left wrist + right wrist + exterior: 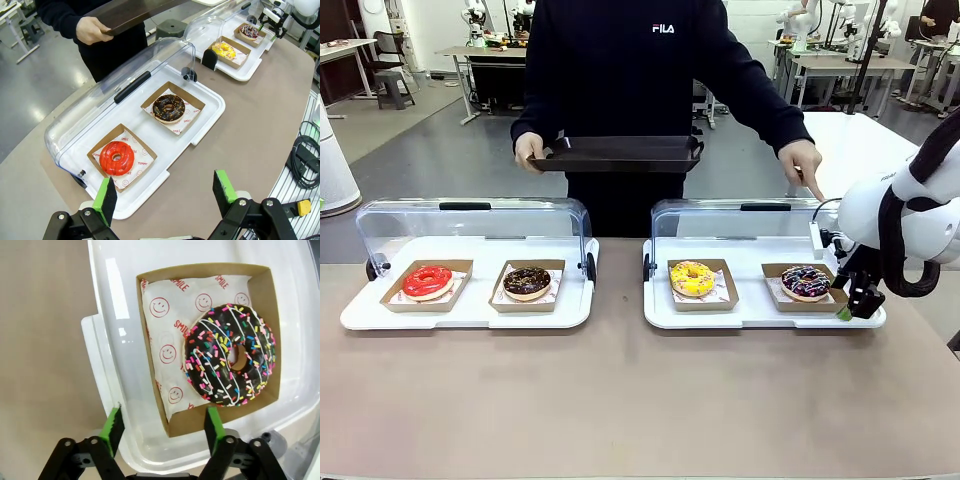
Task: Provide the desired donut to the person.
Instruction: Pick up and lift the Paper togo box containing the Donut pointed at by the person.
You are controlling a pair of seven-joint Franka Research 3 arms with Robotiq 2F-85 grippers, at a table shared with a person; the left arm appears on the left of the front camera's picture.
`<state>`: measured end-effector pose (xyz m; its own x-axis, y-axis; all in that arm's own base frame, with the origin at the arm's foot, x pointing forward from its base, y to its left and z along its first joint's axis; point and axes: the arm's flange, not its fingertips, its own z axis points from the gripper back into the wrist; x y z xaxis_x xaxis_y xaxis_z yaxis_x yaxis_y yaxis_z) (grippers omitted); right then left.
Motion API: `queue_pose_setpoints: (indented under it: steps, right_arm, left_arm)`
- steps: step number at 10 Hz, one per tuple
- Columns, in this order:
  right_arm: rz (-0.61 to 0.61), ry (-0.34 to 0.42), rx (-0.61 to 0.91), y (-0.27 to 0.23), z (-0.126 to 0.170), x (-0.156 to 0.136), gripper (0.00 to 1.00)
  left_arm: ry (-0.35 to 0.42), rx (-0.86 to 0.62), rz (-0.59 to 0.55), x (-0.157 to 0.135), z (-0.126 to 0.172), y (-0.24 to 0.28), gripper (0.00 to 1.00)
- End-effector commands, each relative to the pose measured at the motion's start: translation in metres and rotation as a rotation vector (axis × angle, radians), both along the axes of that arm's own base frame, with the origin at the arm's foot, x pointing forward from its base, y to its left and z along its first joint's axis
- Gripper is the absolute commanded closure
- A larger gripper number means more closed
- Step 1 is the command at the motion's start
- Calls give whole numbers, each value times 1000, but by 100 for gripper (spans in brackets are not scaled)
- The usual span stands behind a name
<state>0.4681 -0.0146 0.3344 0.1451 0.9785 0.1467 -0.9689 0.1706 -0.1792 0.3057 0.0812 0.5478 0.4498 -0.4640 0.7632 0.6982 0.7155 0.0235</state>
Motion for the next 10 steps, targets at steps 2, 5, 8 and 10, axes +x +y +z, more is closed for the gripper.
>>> queue_pose_setpoints:
  steps: [2,5,8,10]
  right_arm:
    - [-12,0,-28,-1,2,5,100]
    - [-9,17,-33,1,-3,10,96]
    - [-10,20,-38,0,-2,11,100]
    - [-13,22,-46,0,-3,12,100]
  left_arm:
    - [-3,-7,-4,0,0,0,0]
    - [-3,-7,-4,0,0,0,0]
    - [-3,-7,-4,0,0,0,0]
    - [-3,-7,-4,0,0,0,0]
